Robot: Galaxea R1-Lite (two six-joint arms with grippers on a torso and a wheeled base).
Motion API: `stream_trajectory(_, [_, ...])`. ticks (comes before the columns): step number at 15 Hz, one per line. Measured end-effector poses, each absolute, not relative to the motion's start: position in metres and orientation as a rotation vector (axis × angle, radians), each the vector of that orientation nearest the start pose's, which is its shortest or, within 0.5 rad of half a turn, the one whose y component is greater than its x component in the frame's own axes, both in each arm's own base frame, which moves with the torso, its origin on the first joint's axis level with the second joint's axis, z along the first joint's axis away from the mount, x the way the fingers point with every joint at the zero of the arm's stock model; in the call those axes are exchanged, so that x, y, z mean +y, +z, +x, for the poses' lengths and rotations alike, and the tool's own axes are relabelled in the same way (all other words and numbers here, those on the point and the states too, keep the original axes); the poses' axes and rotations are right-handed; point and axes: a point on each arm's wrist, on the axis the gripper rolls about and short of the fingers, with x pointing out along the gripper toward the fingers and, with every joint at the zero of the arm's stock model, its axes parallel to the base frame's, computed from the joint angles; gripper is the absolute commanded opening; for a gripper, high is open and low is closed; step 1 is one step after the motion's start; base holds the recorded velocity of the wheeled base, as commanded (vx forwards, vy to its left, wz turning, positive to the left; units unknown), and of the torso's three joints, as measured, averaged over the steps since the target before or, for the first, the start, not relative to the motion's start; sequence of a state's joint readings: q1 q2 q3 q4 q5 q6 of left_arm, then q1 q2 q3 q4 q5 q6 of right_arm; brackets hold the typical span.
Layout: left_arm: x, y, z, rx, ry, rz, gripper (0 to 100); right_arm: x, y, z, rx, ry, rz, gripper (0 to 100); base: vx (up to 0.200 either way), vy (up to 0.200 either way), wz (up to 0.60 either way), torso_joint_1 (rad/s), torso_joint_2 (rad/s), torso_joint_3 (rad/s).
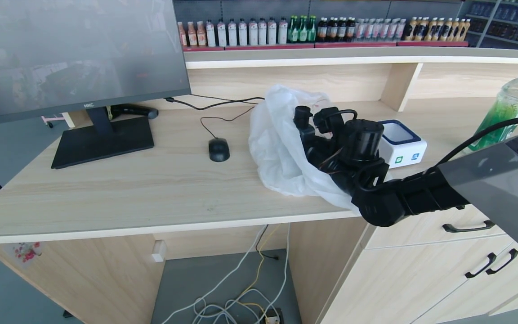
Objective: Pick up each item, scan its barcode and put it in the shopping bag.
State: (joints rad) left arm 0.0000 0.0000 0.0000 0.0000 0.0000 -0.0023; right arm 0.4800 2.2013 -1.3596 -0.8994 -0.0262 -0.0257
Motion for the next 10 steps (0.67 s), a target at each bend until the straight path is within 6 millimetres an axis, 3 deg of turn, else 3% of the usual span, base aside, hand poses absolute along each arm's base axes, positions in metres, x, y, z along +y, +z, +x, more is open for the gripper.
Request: stream_trajectory(10, [0.000, 0.075, -0.023, 0.000, -0.001, -0.003, 100, 0.193, 0.217, 0.375, -0.158, 0.434, -0.002, 100, 0.000, 0.000, 0.00, 0.000, 0.00, 0.000])
